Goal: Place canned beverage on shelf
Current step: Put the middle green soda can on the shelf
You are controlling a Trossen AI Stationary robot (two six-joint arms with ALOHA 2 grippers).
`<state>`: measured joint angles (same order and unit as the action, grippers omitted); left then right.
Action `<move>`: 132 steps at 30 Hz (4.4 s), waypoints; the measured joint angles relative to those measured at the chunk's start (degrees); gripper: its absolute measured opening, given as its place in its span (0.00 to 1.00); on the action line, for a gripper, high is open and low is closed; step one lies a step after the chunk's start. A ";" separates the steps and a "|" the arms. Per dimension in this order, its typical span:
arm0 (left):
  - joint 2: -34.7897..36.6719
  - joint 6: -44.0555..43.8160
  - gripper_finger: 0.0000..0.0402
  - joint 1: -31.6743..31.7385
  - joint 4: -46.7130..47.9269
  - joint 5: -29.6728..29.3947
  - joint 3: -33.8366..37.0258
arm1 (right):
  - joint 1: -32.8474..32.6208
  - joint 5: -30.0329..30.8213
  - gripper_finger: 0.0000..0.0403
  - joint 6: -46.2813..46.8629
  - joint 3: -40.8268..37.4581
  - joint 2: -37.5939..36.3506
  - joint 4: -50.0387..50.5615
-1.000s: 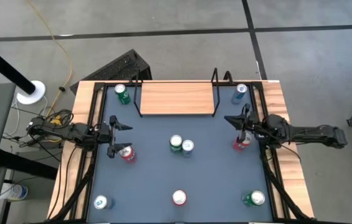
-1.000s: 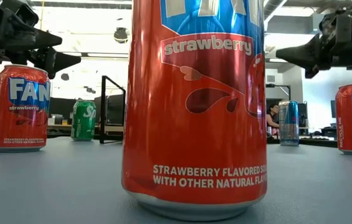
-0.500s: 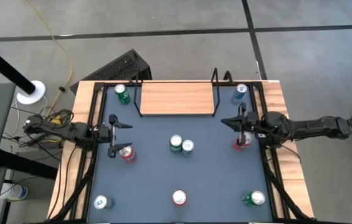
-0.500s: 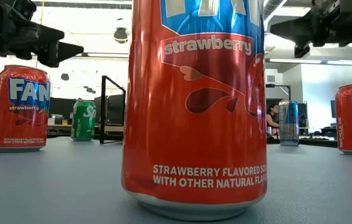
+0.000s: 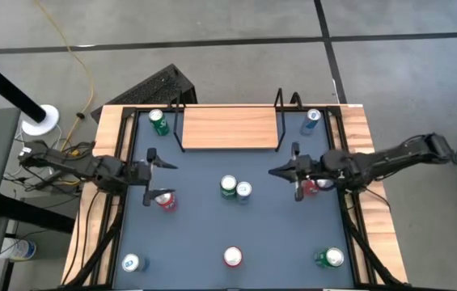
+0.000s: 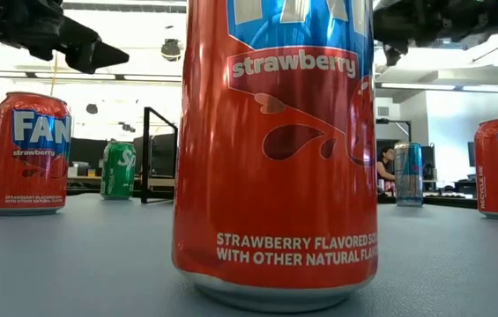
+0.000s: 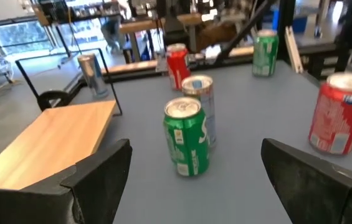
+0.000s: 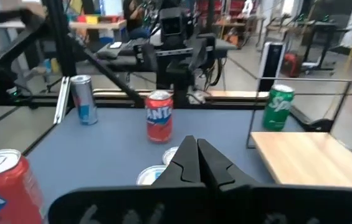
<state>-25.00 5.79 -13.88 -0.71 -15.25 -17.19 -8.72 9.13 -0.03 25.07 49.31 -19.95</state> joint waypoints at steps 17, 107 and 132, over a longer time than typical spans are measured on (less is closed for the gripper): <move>-21.64 7.70 0.87 2.39 -17.46 -0.06 -5.66 | -3.40 -0.02 0.00 -3.44 11.97 22.89 0.21; -75.53 -4.01 0.87 16.47 -28.97 23.54 -26.25 | -9.26 -0.04 0.00 -5.99 13.30 24.12 8.96; -73.45 -10.10 0.84 12.97 -25.66 11.30 -26.56 | -9.27 -0.04 0.00 -5.95 13.30 24.12 9.67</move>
<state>-98.45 -4.31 -0.91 -26.37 -3.95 -43.75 -17.99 9.08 -5.98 38.37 73.43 -10.28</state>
